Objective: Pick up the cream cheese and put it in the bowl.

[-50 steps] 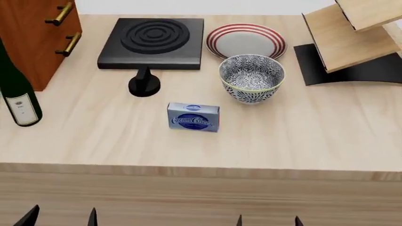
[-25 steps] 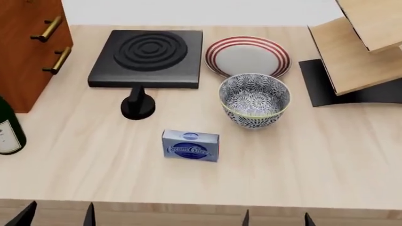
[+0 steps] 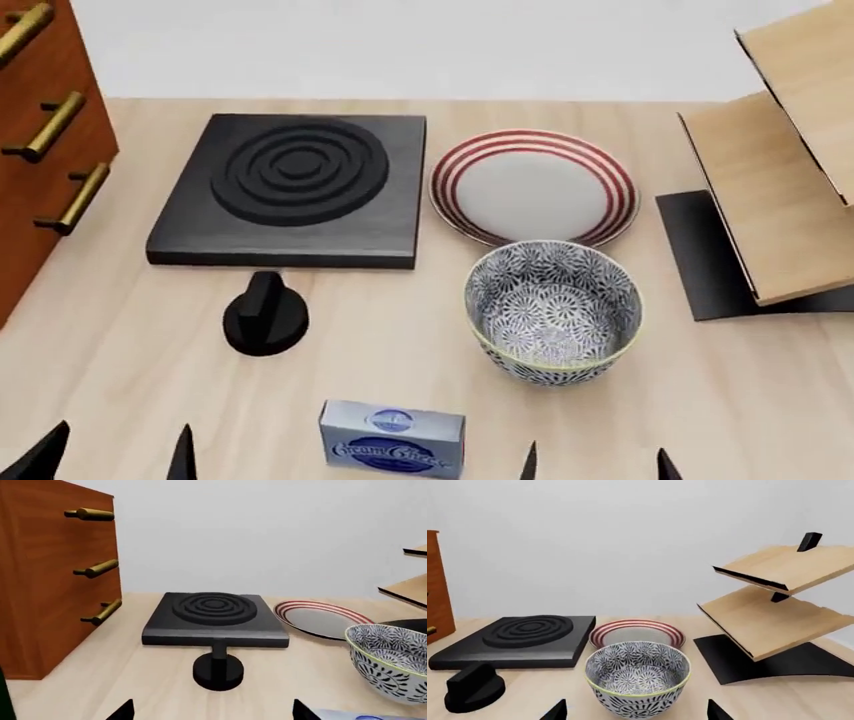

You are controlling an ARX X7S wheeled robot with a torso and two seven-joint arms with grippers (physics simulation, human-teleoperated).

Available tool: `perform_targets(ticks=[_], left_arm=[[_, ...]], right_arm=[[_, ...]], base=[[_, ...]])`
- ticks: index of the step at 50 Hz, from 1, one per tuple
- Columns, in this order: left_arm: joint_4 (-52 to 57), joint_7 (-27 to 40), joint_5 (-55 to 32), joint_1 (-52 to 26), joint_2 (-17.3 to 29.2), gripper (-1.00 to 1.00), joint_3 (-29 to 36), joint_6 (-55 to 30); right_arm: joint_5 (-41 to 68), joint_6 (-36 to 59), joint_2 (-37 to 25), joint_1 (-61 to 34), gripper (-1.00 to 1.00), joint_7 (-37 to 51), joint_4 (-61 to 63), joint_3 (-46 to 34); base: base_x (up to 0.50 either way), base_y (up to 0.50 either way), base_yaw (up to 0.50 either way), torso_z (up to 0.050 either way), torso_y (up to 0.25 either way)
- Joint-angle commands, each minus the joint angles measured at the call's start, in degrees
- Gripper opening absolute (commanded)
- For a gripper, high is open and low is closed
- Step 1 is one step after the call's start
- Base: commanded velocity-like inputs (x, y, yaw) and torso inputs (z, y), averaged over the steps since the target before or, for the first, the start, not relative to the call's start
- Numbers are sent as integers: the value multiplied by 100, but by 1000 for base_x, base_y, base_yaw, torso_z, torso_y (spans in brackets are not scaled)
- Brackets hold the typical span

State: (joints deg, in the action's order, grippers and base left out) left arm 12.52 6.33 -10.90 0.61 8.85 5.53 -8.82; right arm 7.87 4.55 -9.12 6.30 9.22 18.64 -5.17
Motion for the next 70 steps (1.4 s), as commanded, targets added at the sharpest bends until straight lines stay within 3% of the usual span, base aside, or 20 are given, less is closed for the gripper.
perform_targets(ticks=[1,17,25,37,43,52,62,70], left_arm=[[234,58,-95,63,84,100,-10,-54],[278,136,-100,110,191,100,21,-30],[552,95,-380,28,344,100,-1,-513],[1180,131,-537,-135,630,100,-61,-1008],[1368,202,-527,-130,691,100,-115,-1026],[1420,280,-578,-195,730,100,-175,-1130],[1172,401,-585,-322,668,100,-227,-1125],[1209,435,-618,-308,691,100,-265,-1100]], right_arm=[[62,-15,-69,59,100,46,118,-8],[178,-75,-163,265,100,129,381,29],[82,-65,-234,499,100,309,851,97],[834,1201,-864,385,100,175,2276,406],[2383,2218,-1553,-220,100,-629,2606,590],[3707,2746,-2098,-666,100,-1429,2501,679],[3989,2688,-2520,-689,100,-2465,2369,392],[4049,2645,-2622,-718,100,-2778,2272,305]], base=[[500,0,0,0,0],[489,0,0,0,1],[-5,0,0,0,0],[0,0,0,0,0],[0,0,0,0,0],[0,0,0,0,0],[0,0,0,0,0],[0,0,0,0,0]])
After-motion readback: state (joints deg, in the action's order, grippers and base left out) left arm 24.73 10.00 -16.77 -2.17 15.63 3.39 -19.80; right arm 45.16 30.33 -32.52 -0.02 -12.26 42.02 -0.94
